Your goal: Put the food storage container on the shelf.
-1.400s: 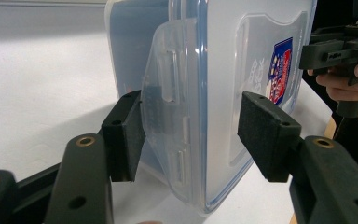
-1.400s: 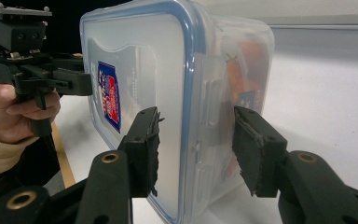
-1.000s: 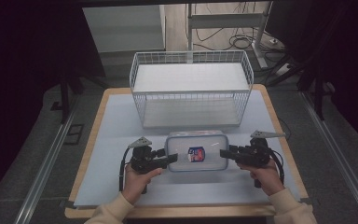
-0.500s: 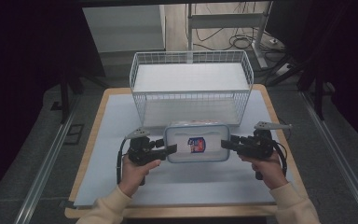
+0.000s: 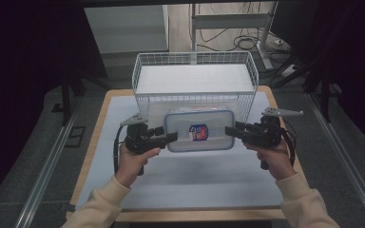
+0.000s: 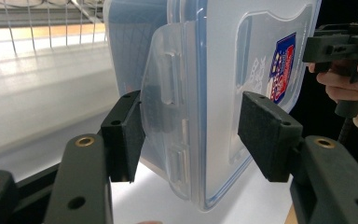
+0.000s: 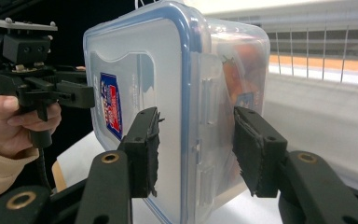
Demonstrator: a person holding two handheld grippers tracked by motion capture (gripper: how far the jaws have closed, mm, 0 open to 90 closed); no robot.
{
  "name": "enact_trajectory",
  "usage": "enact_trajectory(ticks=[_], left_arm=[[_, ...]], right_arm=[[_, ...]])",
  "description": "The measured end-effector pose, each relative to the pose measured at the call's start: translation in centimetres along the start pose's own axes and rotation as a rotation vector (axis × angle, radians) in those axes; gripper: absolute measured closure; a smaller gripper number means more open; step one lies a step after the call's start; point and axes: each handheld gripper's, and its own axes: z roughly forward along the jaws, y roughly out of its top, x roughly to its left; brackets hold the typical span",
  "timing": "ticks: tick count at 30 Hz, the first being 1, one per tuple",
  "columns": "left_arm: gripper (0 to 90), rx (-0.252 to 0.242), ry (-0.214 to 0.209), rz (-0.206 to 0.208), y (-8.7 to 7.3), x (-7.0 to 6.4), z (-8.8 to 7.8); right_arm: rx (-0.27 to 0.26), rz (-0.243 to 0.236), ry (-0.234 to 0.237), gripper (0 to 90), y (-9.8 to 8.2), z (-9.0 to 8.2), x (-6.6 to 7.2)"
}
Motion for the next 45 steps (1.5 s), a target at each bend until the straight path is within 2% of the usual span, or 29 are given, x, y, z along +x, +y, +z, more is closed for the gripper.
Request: enact_trajectory(ticks=[5, 10, 20, 24, 32, 35, 38, 43, 45], left_arm=[[41.9, -0.014, -0.001, 0.009, 1.7, 0.2, -0.4], [41.9, -0.027, -0.004, 0.023, 4.0, 0.2, -0.9], [41.9, -0.014, -0.001, 0.038, 8.9, 0.9, -1.5], [41.9, -0.020, 0.013, 0.056, 10.7, 1.3, -1.6], [41.8, -0.011, 0.010, 0.046, 13.2, 3.0, -1.2], [41.8, -0.004, 0.011, 0.038, 14.1, 3.7, -0.7], [41.4, -0.004, 0.012, 0.009, 14.8, 4.5, -0.1], [41.4, 0.019, 0.009, -0.008, 15.8, 5.7, 0.7], [41.5, 0.037, 0.001, -0.024, 16.0, 6.3, 1.0]], right_arm=[[-0.017, -0.014, -0.006, 52.4, 1.8, 0.1, 0.3], [-0.043, -0.028, -0.007, 52.5, 4.0, 0.0, 0.6], [-0.076, -0.032, -0.010, 52.4, 8.3, 0.3, 0.5], [-0.092, -0.025, -0.002, 52.4, 9.6, 0.8, 0.0], [-0.091, -0.005, -0.003, 52.3, 12.0, 2.1, -1.0], [-0.085, 0.012, -0.005, 52.3, 12.8, 2.7, -1.7], [-0.078, 0.037, -0.010, 52.2, 13.4, 3.3, -2.4], [-0.062, 0.058, -0.017, 52.2, 14.3, 4.2, -3.6], [-0.050, 0.082, -0.014, 52.2, 14.7, 4.6, -4.1]])
